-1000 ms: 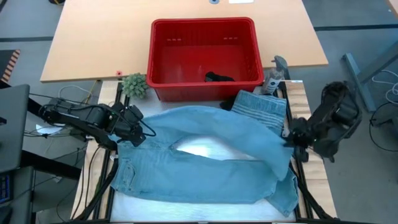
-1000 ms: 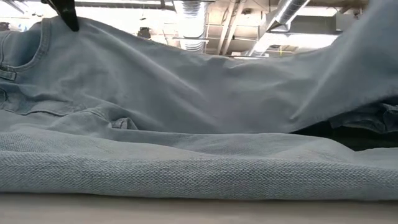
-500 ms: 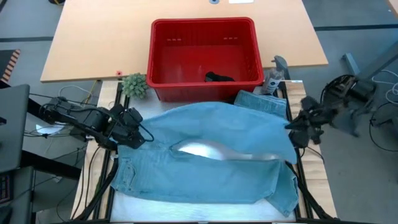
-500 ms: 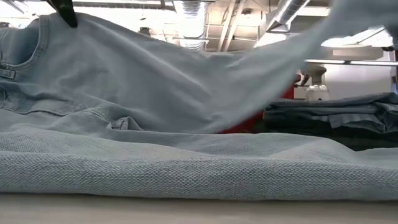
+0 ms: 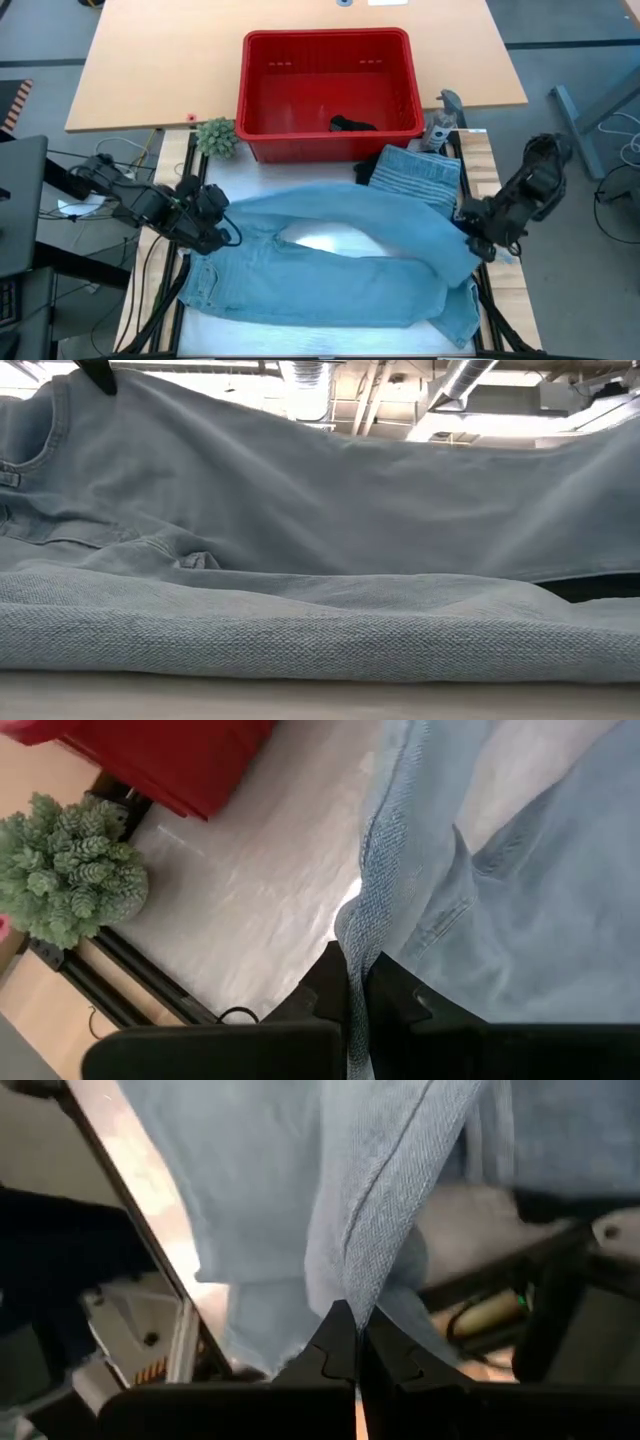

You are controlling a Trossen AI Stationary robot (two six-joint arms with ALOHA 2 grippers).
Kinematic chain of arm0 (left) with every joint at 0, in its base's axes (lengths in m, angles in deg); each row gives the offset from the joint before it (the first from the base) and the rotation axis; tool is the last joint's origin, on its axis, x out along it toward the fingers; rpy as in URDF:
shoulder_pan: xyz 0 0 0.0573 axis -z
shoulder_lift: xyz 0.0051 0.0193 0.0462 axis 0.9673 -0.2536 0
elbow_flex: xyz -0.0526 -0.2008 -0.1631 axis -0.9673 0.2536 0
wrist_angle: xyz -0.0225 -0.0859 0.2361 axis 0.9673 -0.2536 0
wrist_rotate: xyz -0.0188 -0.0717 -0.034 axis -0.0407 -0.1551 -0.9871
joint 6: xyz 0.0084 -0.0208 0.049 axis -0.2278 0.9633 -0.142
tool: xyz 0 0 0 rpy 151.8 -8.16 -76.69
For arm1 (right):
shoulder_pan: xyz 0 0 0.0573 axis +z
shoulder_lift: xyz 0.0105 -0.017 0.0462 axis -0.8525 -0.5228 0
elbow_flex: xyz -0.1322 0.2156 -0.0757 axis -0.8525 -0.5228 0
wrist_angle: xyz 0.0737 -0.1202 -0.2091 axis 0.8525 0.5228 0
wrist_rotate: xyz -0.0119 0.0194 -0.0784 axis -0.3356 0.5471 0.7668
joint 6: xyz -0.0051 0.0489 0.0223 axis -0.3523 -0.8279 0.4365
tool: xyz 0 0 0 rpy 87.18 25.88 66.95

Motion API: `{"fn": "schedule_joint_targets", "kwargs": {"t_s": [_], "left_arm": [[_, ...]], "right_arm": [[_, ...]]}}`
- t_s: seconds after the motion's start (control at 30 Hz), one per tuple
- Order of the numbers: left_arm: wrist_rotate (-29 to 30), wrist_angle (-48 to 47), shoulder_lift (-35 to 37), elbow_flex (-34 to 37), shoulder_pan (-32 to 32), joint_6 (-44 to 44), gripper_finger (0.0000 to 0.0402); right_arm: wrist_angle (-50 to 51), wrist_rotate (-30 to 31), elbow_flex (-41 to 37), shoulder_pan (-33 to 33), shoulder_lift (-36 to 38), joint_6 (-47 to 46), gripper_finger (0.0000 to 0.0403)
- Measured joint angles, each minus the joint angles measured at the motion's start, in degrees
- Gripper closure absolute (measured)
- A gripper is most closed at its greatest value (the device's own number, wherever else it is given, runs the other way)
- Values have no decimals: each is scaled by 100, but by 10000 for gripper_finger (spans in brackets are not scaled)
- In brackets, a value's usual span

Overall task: Fold Laundry from Bin
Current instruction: Fold the blue pants

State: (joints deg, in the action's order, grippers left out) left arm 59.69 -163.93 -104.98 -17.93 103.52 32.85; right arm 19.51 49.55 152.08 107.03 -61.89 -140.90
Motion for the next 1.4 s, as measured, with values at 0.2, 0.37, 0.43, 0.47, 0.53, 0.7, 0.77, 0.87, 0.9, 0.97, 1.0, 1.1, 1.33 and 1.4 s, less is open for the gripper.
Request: {"fn": "schedule_joint_targets", "kwargs": {"t_s": [0.2, 0.37, 0.43, 0.47, 0.53, 0.7, 0.77, 0.87, 0.9, 0.97, 1.0, 1.1, 1.33, 1.4], "left_arm": [[20, 11, -272, 0, 144, -142, 401], [22, 7, -484, 0, 147, -351, 401], [32, 18, -558, 0, 149, -352, 401], [44, 20, -584, 0, 160, -352, 401], [122, 46, -647, -2, 210, -286, 402], [230, 56, -777, -4, 373, -83, 402], [218, 35, -826, -4, 418, -2, 402], [96, 17, -839, -4, 525, 182, 402], [94, 13, -839, -4, 558, 306, 402], [98, -2, -839, -4, 669, 541, 401], [87, -2, -839, -4, 732, 627, 401], [-244, 45, -837, -4, 966, 751, 401], [-1020, 283, -837, -4, 1657, 1218, 401], [-1177, 328, -880, -7, 1836, 1422, 401]], "right_arm": [[19, -785, -89, 1281, -55, -1377, 381], [13, -917, -182, 2664, 81, -3026, 381], [25, -1140, -353, 3192, 88, -3718, 381], [22, -1213, -479, 3449, 89, -4024, 381], [35, -1354, -684, 3924, 63, -4599, 381], [34, -1657, -1052, 4221, -9, -4870, 381], [30, -1707, -1068, 4140, -9, -4895, 381], [17, -1734, -957, 3928, -28, -4876, 381], [14, -1726, -894, 3877, -59, -4839, 381], [18, -1722, -813, 3817, -136, -4806, 381], [20, -1718, -797, 3799, -186, -4806, 381], [20, -1716, -746, 3754, -415, -4800, 381], [14, -1551, -477, 3683, -927, -4592, 381], [6, -1454, -368, 3623, -1063, -4556, 381]]}}
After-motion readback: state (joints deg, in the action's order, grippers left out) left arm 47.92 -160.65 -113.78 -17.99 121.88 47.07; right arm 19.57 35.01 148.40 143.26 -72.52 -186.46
